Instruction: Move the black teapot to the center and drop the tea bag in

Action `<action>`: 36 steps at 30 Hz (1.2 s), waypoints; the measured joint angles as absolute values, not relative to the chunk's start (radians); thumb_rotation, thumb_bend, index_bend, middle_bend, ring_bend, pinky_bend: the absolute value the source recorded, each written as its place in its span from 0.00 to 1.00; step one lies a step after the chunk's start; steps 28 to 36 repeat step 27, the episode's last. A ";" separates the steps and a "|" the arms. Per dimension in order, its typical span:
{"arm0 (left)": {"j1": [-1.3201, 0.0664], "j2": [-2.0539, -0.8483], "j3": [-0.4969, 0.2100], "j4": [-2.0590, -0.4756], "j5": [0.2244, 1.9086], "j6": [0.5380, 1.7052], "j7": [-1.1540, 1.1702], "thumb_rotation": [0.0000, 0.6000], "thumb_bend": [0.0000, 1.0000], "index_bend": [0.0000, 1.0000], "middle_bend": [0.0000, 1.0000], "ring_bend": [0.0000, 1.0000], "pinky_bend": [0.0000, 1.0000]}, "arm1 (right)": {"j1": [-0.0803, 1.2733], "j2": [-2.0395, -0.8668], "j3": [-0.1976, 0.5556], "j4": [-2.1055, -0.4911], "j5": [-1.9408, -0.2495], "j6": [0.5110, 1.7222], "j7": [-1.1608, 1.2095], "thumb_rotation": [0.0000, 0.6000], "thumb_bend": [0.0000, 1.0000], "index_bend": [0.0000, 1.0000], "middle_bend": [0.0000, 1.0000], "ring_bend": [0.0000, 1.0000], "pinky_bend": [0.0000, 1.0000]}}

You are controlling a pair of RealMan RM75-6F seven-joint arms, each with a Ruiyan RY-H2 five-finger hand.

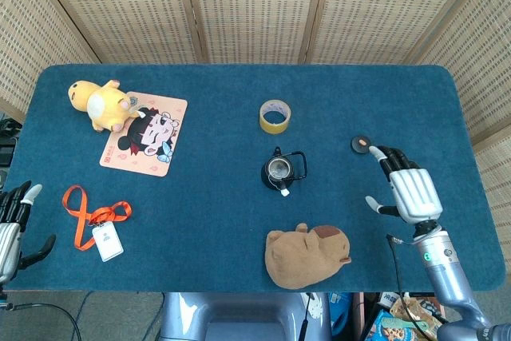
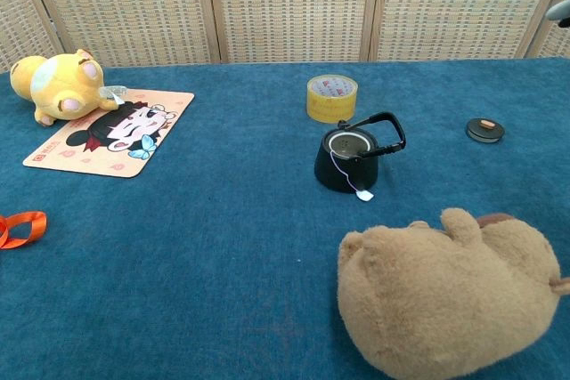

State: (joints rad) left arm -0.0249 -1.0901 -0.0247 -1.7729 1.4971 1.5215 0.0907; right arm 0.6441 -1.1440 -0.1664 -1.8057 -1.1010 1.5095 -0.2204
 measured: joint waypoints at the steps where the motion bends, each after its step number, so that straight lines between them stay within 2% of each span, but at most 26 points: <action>1: -0.024 -1.093 -0.022 -1.772 1.503 1.525 0.094 1.00 0.34 0.00 0.00 0.00 0.00 | 0.629 -1.148 -0.165 -1.798 -1.111 1.514 -0.221 0.79 0.40 0.06 0.20 0.15 0.38; 13: -0.015 -1.128 0.020 -1.758 1.563 1.528 0.121 1.00 0.34 0.00 0.00 0.00 0.00 | 0.488 -1.190 -0.133 -1.746 -1.199 1.540 -0.260 0.77 0.40 0.07 0.19 0.12 0.33; 24: -0.009 -1.144 0.025 -1.745 1.575 1.536 0.115 1.00 0.34 0.00 0.00 0.00 0.00 | 0.401 -1.207 -0.099 -1.721 -1.262 1.541 -0.235 0.77 0.39 0.07 0.17 0.11 0.28; 36: -0.008 -1.141 0.021 -1.748 1.574 1.543 0.114 1.00 0.34 0.00 0.00 0.00 0.00 | 0.383 -1.214 -0.080 -1.705 -1.278 1.536 -0.218 0.78 0.39 0.07 0.17 0.11 0.28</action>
